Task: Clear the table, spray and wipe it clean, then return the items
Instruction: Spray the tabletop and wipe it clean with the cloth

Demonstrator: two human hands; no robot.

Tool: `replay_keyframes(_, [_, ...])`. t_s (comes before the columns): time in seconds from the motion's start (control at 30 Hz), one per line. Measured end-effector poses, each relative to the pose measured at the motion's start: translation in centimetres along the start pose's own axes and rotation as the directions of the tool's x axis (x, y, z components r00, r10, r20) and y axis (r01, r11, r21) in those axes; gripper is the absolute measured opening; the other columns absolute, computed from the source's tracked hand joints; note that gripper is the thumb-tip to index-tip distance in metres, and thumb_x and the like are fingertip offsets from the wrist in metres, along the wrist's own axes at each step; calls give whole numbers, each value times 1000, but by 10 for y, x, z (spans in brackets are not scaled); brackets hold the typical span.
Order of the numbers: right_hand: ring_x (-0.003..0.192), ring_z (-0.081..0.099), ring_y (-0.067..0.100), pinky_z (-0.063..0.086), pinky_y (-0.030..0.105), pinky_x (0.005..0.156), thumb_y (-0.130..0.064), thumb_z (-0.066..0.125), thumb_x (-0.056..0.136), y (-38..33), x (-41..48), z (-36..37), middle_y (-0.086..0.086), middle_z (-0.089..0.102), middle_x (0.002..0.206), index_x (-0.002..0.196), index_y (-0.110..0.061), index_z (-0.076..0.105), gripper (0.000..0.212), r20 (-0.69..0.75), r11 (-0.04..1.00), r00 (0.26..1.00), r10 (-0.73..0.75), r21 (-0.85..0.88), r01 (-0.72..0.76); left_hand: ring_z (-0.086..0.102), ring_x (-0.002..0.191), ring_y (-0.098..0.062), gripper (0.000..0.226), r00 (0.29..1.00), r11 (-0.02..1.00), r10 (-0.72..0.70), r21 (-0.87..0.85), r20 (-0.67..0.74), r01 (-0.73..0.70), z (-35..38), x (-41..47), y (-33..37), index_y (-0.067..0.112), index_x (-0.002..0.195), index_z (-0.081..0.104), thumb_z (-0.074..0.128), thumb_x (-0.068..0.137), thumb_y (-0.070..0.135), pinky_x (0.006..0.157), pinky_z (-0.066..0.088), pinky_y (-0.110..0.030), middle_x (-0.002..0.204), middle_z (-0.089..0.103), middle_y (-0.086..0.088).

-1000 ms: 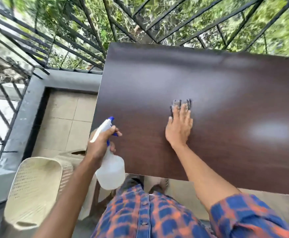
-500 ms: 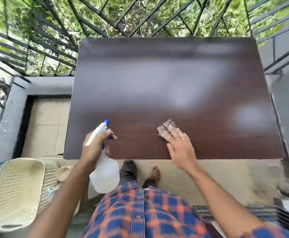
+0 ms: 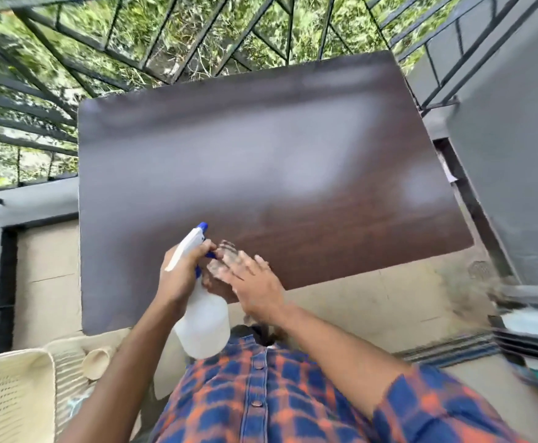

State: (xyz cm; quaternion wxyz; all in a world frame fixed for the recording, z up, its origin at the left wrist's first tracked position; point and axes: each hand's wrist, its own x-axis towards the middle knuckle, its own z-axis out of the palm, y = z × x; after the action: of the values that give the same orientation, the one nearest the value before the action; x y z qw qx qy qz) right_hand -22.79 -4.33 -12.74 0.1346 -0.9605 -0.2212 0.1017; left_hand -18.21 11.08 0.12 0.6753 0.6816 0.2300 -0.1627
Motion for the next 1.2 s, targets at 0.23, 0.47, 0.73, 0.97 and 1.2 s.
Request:
replay_keyframes(0.23, [153, 22, 25, 24, 49, 121, -22, 44, 101, 82, 66, -48, -8, 17, 168, 155, -38, 30, 58, -49, 947, 948, 315, 86, -310, 39, 42, -23, 18, 998, 998, 13, 62, 66, -17, 8, 24, 20, 21, 74, 72, 68, 73, 39, 48, 39, -29, 85, 73, -8])
replay_keyframes(0.47, [148, 29, 36, 30, 53, 116, -18, 50, 100, 153, -46, -55, 9, 24, 166, 155, -15, 36, 57, -184, 505, 472, 862, 237, -830, 37, 39, -23, 17, 995, 999, 40, 23, 94, -42, 5, 38, 36, 23, 70, 69, 64, 85, 29, 45, 39, -28, 84, 73, -8])
replay_keyframes(0.73, [150, 29, 28, 27, 50, 119, -23, 48, 98, 11, 39, -11, -7, 29, 164, 153, -33, 34, 58, 58, 996, 997, 54, 70, -58, 49, 41, -17, 22, 991, 997, 32, 62, 131, -40, 14, 45, 28, 12, 72, 72, 64, 85, 29, 48, 42, -26, 76, 72, -10])
replay_keyframes(0.97, [152, 23, 26, 25, 53, 120, -22, 47, 101, 128, 77, -66, -10, 17, 167, 155, -40, 27, 61, -24, 945, 948, 317, 97, -314, 37, 39, -20, 19, 999, 998, 9, 67, 45, -12, 53, 46, 27, 20, 69, 72, 66, 84, 30, 41, 40, -27, 79, 74, -6])
replay_keyframes(1.2, [149, 27, 32, 29, 47, 119, -10, 49, 99, 345, -90, -116, 3, 17, 168, 157, -28, 32, 63, -180, 623, 597, 782, 238, -745, 36, 37, -21, 14, 1000, 1000, 21, 21, 14, -21, 128, 40, 25, 14, 80, 68, 65, 87, 25, 41, 39, -26, 80, 73, -6])
